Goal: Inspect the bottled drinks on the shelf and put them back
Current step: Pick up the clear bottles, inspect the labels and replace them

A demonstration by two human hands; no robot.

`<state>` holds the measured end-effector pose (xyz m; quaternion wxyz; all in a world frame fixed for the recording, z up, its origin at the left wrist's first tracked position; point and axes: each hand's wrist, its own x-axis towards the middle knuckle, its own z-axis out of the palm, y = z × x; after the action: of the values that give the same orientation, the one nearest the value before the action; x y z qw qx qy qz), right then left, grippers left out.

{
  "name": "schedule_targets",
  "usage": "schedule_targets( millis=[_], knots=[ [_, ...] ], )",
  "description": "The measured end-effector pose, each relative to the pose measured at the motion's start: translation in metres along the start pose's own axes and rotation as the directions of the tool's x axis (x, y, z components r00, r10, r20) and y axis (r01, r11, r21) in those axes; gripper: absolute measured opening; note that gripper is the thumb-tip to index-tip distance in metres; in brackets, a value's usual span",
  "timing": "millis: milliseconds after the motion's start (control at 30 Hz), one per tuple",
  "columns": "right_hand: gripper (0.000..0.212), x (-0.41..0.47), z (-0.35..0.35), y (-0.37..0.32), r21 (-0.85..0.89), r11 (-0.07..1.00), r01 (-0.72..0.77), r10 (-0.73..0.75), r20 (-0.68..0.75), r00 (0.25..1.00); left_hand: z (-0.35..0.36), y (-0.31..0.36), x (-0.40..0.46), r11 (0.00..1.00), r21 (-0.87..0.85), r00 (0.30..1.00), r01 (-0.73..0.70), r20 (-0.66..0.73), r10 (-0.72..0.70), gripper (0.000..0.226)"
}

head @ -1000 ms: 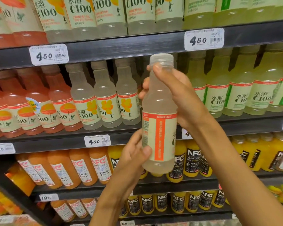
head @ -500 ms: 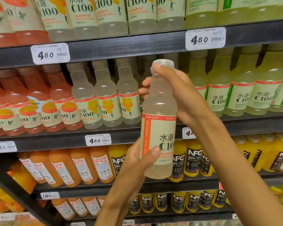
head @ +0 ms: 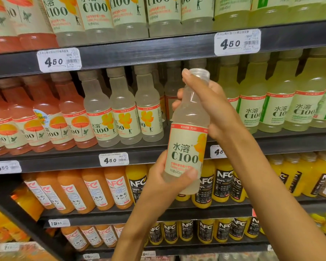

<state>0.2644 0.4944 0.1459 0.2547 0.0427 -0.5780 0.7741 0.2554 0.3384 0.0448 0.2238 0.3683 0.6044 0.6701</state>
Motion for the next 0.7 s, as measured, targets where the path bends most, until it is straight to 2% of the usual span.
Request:
schedule_targets(
  millis=[100,200,333,467,700],
  knots=[
    [0.020,-0.003,0.003,-0.004,-0.100,0.994,0.032,-0.030,0.017,0.999,0.004,-0.002,0.003,0.997,0.074,1.000,-0.031,0.007,0.030,0.062],
    [0.020,-0.008,0.006,-0.008,-0.152,0.982,0.112,-0.088,0.154,0.984,0.006,-0.008,0.004,0.992,0.093,0.996,-0.081,-0.018,0.083,0.061],
    [0.022,-0.016,0.005,-0.012,-0.244,0.921,0.304,-0.198,0.378,0.904,0.005,-0.014,0.013,0.968,0.187,0.974,-0.165,-0.122,0.190,0.063],
    [0.026,-0.029,0.002,-0.012,-0.222,0.869,0.442,-0.255,0.565,0.785,0.000,-0.023,0.026,0.937,0.283,0.943,-0.205,-0.199,0.267,0.072],
    [0.032,-0.040,-0.003,-0.014,-0.146,0.861,0.487,-0.290,0.646,0.706,-0.002,-0.024,0.027,0.927,0.302,0.946,-0.224,-0.160,0.280,0.069]
  ],
)
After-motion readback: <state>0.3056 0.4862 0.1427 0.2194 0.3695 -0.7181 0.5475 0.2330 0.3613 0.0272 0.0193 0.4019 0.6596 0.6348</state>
